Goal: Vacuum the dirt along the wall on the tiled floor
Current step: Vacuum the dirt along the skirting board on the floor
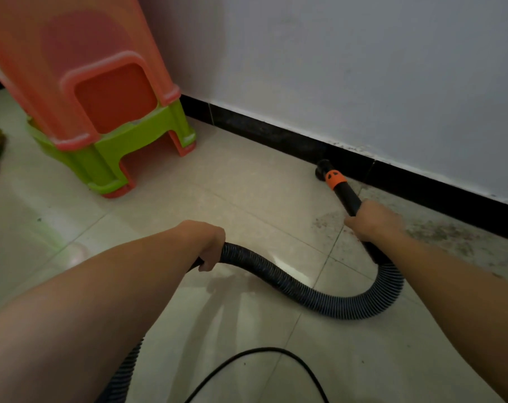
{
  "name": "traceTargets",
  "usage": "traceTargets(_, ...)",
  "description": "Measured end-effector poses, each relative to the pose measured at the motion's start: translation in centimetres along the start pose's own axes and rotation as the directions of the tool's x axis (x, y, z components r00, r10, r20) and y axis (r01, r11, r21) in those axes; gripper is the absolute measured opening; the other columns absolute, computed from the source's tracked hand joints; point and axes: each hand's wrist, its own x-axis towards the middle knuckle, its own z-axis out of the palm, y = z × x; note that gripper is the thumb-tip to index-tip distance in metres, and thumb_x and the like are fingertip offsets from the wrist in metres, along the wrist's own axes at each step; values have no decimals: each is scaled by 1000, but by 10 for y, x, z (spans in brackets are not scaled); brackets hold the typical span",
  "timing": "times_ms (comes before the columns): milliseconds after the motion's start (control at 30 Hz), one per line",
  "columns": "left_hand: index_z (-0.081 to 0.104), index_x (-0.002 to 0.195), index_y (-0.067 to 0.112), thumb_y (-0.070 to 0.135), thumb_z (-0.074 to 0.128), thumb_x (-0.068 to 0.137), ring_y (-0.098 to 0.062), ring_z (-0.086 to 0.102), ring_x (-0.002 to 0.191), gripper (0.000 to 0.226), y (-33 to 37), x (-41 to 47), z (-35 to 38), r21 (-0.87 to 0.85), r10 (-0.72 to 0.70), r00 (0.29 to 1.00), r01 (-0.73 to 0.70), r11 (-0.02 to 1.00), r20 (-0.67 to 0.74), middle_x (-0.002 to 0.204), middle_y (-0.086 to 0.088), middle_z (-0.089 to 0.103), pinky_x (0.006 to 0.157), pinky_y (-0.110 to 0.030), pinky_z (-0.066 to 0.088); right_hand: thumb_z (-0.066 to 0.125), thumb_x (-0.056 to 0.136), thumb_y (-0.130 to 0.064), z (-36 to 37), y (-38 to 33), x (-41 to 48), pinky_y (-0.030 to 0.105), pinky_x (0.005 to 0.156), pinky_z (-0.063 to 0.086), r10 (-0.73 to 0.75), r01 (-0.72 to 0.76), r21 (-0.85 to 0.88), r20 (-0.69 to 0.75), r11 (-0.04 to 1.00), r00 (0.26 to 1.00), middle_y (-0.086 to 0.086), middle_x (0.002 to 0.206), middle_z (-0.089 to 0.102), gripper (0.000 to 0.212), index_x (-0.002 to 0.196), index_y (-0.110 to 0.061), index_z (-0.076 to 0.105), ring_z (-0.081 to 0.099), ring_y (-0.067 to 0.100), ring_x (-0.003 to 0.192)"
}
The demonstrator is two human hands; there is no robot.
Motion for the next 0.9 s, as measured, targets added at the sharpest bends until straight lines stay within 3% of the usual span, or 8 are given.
traceTargets(100,61,114,13,14,78,67,-25,67,92,50,21,5,-15,20,64,997,-63,998,-34,105,-7,68,72,-34,53,64,91,-42,-1,38,-9,29,53,39,67,-67,11,-2,998,998,4,81,56,40,115,-13,52,55,18,64)
traceTargets(200,61,113,14,12,76,68,-24,67,91,48,42,8,-37,46,119,988,-115,992,-94,104,-6,68,70,-34,52,65,89,-40,-1,76,-19,34,63,52,153,-154,69,17,986,988,7,82,58,37,111,-13,50,61,23,68)
traceTargets(300,64,109,14,10,75,66,-23,68,89,44,62,12,-57,80,171,976,-161,984,-137,101,-5,69,68,-33,52,66,89,-38,-8,111,-28,34,60,53,228,-230,154,34,961,973,12,85,63,40,114,-10,50,65,27,69)
traceTargets(433,66,99,15,11,76,60,-22,70,82,41,81,12,-63,167,204,964,-176,970,-170,92,-4,70,71,-34,57,69,89,-32,-10,136,-31,46,68,60,219,-224,306,53,925,974,16,88,66,39,116,-12,48,69,32,70)
traceTargets(533,63,102,15,10,75,63,-23,69,85,41,74,5,-56,176,176,971,-147,973,-163,94,-5,69,73,-34,57,69,89,-24,-4,127,-30,47,71,60,170,-196,393,100,899,980,16,91,65,36,114,-14,45,70,32,69)
traceTargets(733,64,113,11,9,76,69,-22,64,83,45,35,-8,-37,160,57,994,-42,986,-92,99,-5,67,65,-30,48,64,90,-3,-11,111,-20,36,53,53,153,-292,684,257,668,954,20,76,57,29,115,3,51,55,29,58)
traceTargets(833,64,113,10,8,76,69,-23,66,87,45,23,-11,-38,129,37,994,-23,991,-102,103,-7,68,66,-31,47,62,89,0,-18,123,-36,23,33,45,248,-331,713,222,618,943,16,65,51,8,90,4,55,50,24,44)
traceTargets(900,63,113,10,8,77,70,-24,66,92,46,24,-11,-42,124,53,992,-39,992,-112,108,-8,68,67,-32,47,62,89,0,-22,133,-47,20,28,41,259,-338,708,223,620,940,16,65,53,9,87,4,55,50,26,48)
